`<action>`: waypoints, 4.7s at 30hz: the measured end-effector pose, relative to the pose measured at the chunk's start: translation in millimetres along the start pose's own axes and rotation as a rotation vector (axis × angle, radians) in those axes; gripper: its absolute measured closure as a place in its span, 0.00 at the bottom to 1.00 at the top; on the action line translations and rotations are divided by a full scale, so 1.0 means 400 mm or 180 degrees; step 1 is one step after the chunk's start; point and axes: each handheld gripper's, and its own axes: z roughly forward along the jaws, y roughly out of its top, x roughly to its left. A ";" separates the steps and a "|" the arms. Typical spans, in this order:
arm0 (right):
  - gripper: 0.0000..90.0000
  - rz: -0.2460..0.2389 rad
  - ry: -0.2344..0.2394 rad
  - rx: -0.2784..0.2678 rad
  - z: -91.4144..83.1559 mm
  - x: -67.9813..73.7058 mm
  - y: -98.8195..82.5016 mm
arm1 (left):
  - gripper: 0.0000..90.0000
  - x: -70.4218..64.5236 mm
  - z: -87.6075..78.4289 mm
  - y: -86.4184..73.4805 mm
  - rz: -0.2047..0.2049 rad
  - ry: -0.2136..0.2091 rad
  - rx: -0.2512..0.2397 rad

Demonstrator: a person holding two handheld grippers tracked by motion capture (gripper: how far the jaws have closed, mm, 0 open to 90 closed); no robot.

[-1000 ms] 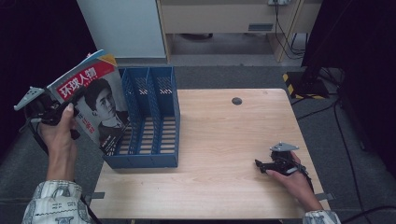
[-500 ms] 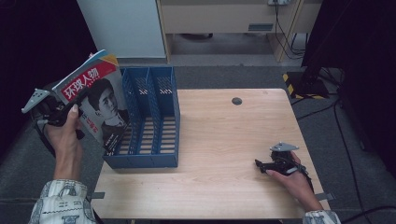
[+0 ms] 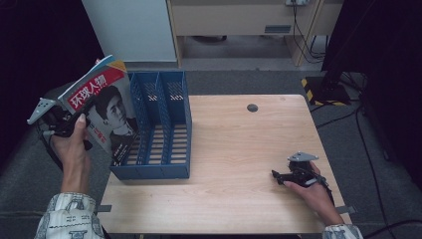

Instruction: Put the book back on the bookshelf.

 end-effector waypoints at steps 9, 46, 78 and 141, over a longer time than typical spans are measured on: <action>0.11 -0.0001 0.0000 -0.0001 0.000 0.000 0.000 | 0.96 -0.003 0.007 -0.017 0.0016 0.0056 0.0037; 0.11 0.0015 0.0001 0.0002 0.000 0.001 0.000 | 0.96 0.011 0.014 -0.081 0.0008 0.0169 0.0106; 0.11 0.0015 0.0000 0.0000 -0.001 0.001 0.000 | 0.96 0.014 0.021 -0.144 0.0026 0.0250 0.0141; 0.11 0.0005 0.0007 0.0000 -0.001 -0.001 -0.001 | 0.96 -0.005 0.029 -0.115 0.0039 0.0611 0.0305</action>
